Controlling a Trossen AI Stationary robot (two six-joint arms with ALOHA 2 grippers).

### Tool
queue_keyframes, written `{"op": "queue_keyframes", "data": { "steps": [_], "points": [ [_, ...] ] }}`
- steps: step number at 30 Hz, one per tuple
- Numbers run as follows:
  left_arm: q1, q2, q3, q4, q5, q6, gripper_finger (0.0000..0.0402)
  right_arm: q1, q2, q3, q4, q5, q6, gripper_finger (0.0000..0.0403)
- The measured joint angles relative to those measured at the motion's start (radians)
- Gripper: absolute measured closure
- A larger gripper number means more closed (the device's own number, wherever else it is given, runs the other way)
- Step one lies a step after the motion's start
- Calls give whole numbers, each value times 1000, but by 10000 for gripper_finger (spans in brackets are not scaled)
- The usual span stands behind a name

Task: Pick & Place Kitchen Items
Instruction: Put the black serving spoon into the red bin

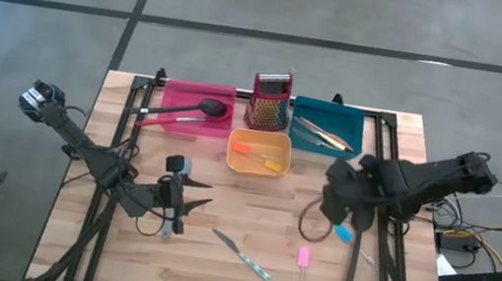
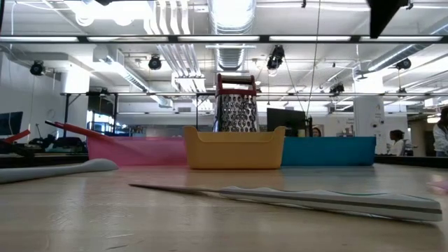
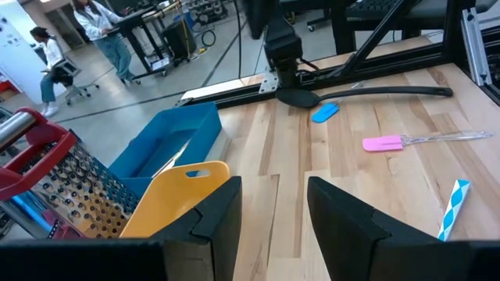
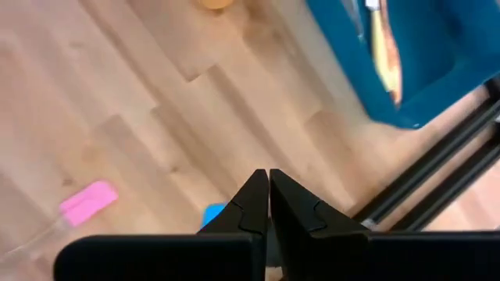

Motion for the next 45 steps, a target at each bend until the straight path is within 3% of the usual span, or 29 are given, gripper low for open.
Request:
{"op": "queue_keyframes", "data": {
  "steps": [9,19,36,45],
  "points": [
    [0,0,0,0,0,16,250,229,22,-18,-1,-70,291,394],
    [0,0,0,0,0,73,250,409,40,-131,25,-268,630,389],
    [2,0,5,11,0,197,250,482,40,-358,269,-322,942,215],
    [3,0,5,13,-1,197,250,482,40,-565,535,-374,956,169]
  ]
}}
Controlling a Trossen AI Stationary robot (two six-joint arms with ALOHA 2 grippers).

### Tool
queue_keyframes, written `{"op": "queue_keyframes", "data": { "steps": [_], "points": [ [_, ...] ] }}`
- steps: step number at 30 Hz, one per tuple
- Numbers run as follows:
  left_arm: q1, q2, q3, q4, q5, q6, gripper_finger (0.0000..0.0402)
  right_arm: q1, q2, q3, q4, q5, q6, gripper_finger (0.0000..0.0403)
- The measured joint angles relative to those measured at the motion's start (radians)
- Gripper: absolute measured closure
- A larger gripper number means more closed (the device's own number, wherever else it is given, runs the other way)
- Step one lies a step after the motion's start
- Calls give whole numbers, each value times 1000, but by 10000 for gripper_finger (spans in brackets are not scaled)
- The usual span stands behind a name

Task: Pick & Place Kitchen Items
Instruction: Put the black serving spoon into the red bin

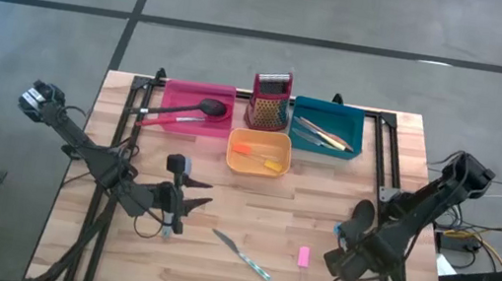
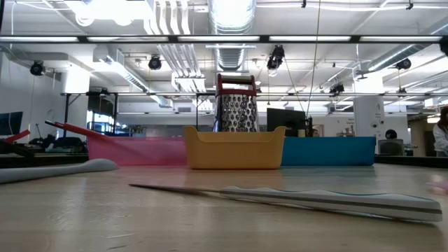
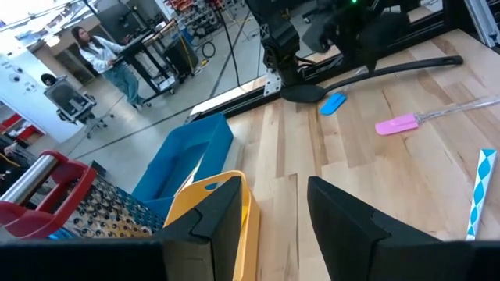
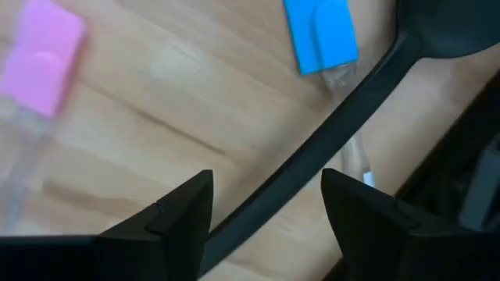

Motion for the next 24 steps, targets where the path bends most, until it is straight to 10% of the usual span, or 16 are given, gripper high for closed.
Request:
{"op": "queue_keyframes", "data": {
  "steps": [24],
  "points": [
    [1,0,0,3,0,-2,250,41,-3,-268,314,-65,131,268]
  ]
}}
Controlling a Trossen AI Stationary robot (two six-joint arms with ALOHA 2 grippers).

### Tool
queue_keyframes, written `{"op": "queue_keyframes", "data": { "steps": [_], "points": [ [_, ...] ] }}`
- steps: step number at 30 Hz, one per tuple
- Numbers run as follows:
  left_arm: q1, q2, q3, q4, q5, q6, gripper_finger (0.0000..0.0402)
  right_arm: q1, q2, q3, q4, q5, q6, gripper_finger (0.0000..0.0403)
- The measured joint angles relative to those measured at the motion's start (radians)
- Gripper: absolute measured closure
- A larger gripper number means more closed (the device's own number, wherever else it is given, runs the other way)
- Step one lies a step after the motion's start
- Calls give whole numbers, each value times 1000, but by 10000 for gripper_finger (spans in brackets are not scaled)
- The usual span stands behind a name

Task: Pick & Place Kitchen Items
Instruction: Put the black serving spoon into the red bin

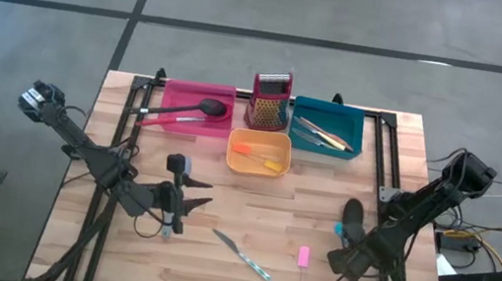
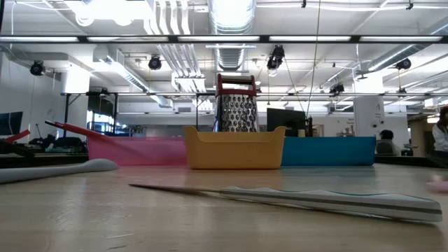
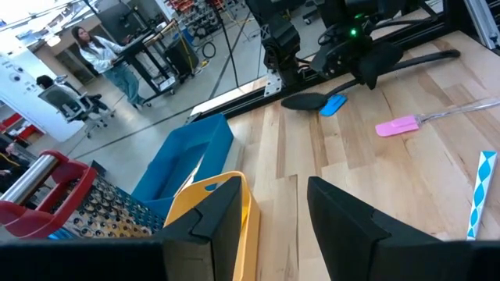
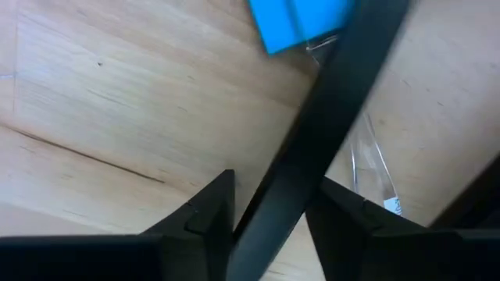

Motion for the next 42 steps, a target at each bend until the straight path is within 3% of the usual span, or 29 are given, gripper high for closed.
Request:
{"op": "queue_keyframes", "data": {
  "steps": [7,15,32,42],
  "points": [
    [0,0,0,0,0,0,250,0,1,3,-2,1,-5,336],
    [0,0,0,0,0,0,250,0,5,29,-35,31,-31,337],
    [0,0,0,4,0,0,250,0,5,174,-183,334,-150,337],
    [0,0,0,8,0,-25,250,0,5,324,-250,617,-281,337]
  ]
}}
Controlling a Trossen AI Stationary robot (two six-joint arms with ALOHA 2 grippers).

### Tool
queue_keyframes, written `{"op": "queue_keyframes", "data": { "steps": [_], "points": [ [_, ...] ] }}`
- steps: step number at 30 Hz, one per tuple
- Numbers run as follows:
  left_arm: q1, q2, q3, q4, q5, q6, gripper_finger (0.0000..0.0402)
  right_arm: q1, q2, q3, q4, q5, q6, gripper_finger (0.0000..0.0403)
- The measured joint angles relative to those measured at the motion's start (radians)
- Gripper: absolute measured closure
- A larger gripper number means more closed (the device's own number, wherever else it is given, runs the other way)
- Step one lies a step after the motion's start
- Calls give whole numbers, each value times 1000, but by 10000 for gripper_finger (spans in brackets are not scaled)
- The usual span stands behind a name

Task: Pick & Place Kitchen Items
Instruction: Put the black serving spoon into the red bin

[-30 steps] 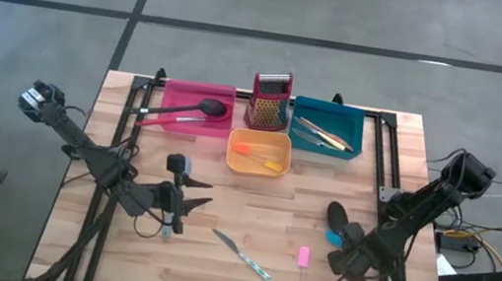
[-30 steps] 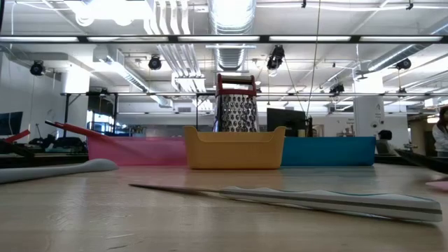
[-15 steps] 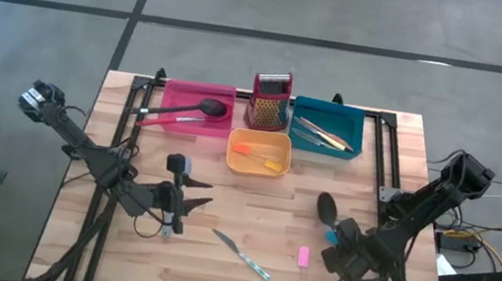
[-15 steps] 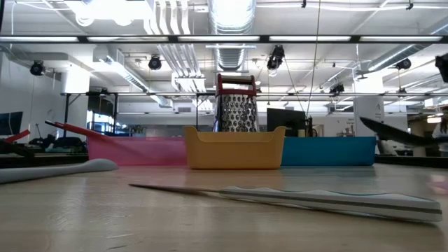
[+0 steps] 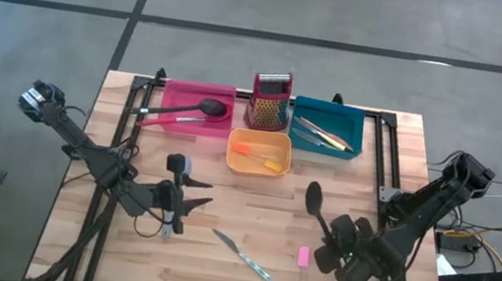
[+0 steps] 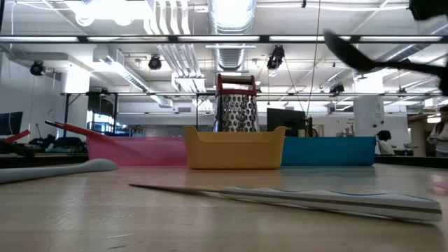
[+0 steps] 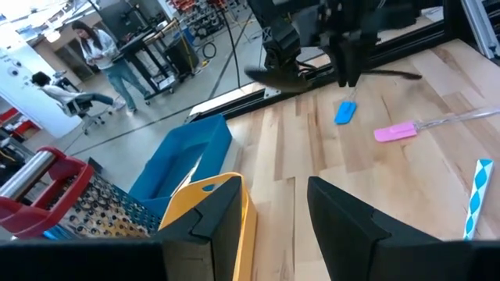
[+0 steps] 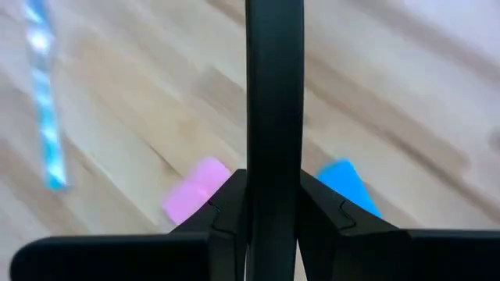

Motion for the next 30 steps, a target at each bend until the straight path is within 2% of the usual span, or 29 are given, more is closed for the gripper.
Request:
{"op": "queue_keyframes", "data": {
  "steps": [9,14,17,20,27,30],
  "points": [
    [0,0,-4,-1,0,-84,250,0,0,129,3,363,-275,337],
    [0,6,-6,0,0,-159,250,0,-1,170,22,600,-440,337],
    [2,17,-14,1,1,-169,250,0,-2,180,77,707,-532,337],
    [18,27,-30,13,1,-166,250,-1,-2,171,219,755,-677,337],
    [103,30,-41,74,-15,-174,250,-5,-2,102,638,755,-1087,337],
    [133,36,-56,79,19,-190,250,-12,-2,66,801,753,-1237,337]
  ]
}}
